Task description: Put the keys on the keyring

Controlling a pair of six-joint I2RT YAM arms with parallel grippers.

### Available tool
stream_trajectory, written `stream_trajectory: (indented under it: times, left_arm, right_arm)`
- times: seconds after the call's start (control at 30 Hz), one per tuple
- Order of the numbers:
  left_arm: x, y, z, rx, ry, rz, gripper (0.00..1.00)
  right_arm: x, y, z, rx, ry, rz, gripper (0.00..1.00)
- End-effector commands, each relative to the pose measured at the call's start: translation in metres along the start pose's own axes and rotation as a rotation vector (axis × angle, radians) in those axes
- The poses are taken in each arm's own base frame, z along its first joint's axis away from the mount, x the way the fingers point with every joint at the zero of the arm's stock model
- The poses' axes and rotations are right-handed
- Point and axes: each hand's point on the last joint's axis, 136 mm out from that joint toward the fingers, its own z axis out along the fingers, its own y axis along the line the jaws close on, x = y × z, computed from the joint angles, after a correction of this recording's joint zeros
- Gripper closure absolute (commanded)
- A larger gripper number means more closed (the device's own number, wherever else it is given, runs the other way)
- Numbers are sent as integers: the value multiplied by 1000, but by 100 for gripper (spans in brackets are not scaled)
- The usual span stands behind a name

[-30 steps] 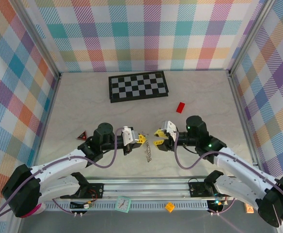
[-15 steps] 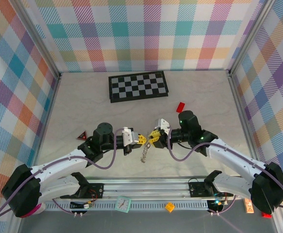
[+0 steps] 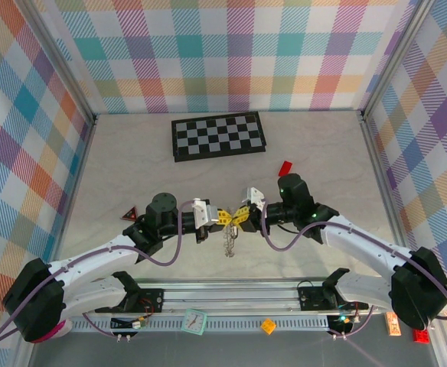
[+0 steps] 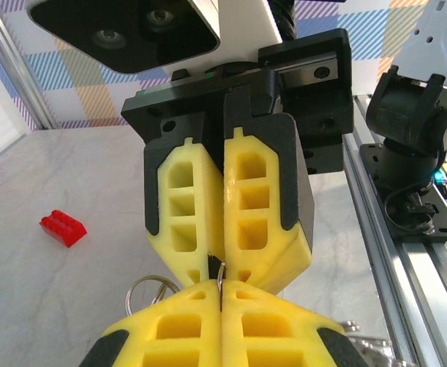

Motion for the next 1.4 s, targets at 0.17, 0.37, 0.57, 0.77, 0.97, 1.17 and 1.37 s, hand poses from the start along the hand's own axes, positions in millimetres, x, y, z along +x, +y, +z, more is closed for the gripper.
stream_trajectory:
  times: [0.17, 0.37, 0.57, 0.77, 0.97, 1.17, 1.37]
  left_arm:
    - [-15, 0, -2, -3, -57, 32, 100]
    - [-14, -1, -2, 0, -55, 29, 100]
    - [-5, 3, -2, -23, -1, 0, 92]
    - [13, 9, -6, -62, 111, -33, 80]
    - [18, 3, -7, -30, 161, -40, 79]
    - [9, 1, -5, 0, 140, -40, 82]
    - [9, -3, -5, 27, 149, -47, 79]
  right_arm:
    - [-24, 5, -2, -25, -62, -64, 83]
    - [-25, 6, -3, -26, -66, -69, 88]
    - [-22, 7, -4, -22, -40, -82, 100]
    - [-4, 5, -6, 19, 107, -115, 100]
    - [2, 11, 0, 32, 233, -208, 100]
    - [6, 13, 9, 32, 336, -289, 100]
    - [1, 7, 11, 70, 341, -303, 100]
